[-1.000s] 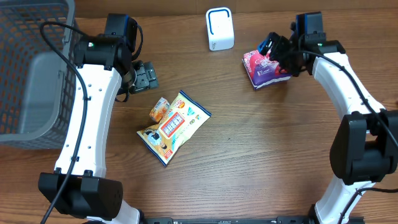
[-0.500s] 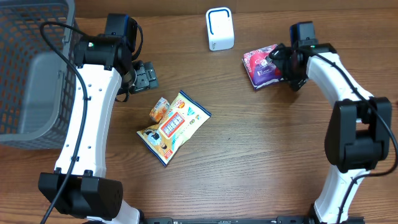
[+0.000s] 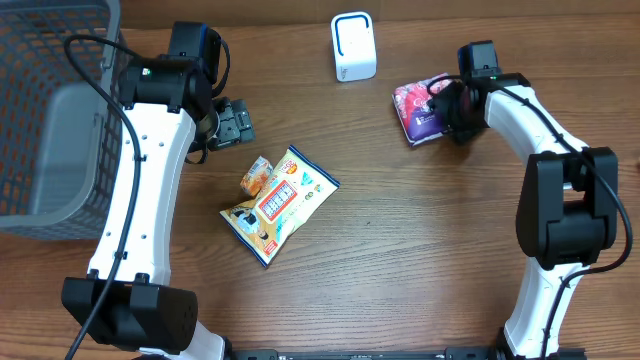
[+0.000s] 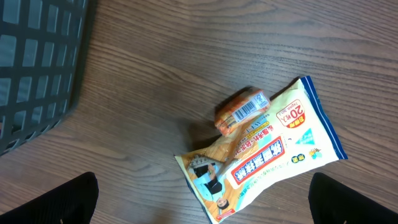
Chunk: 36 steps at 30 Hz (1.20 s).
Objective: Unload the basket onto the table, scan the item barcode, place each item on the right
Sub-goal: 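Raise the pink pack to the scanner window with the right gripper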
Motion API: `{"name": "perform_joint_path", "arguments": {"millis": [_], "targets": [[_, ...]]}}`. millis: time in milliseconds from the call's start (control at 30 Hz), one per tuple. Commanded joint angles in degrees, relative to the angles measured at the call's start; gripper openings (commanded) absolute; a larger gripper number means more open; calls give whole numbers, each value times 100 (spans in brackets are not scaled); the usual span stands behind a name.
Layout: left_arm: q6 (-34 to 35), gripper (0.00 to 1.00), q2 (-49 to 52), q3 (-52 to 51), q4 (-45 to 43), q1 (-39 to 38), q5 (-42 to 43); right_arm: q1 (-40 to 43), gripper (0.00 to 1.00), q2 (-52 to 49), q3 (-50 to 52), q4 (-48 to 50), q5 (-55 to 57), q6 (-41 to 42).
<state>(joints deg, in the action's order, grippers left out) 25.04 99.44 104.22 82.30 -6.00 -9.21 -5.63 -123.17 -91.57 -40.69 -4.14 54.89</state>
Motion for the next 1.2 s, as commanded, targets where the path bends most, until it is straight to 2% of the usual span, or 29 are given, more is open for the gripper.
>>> {"name": "perform_joint_path", "arguments": {"millis": [0,133,167,367,500,633,733,833,967,1167], "targets": [[-63,100,33,48,-4,-2,4,4,37,-179,-13,-31,164,61],[-63,100,33,48,-7,-2,4,35,7,-177,-44,-15,2,24],[-63,100,33,48,-7,-2,4,46,4,-177,-68,-15,-85,-7],[-63,100,33,48,-7,-2,4,149,4,-63,-400,17,-931,-568],[-63,100,33,48,-7,-2,7,149,4,-59,-796,345,-1956,-1134],[-63,100,33,48,-4,-2,4,81,4,-59,-1069,1019,-2975,-1128],[-63,100,33,48,-4,-2,7,0,4,-59,-1088,1749,-3311,-654],[-63,100,33,48,-7,-2,4,-151,4,-59,-1088,2376,-3056,-291],[-63,100,33,48,-7,-2,7,-442,4,-59,-1088,2848,-2186,-33],[-63,100,33,48,-7,-2,4,-1102,4,-61,-1088,3108,-190,90]]}}
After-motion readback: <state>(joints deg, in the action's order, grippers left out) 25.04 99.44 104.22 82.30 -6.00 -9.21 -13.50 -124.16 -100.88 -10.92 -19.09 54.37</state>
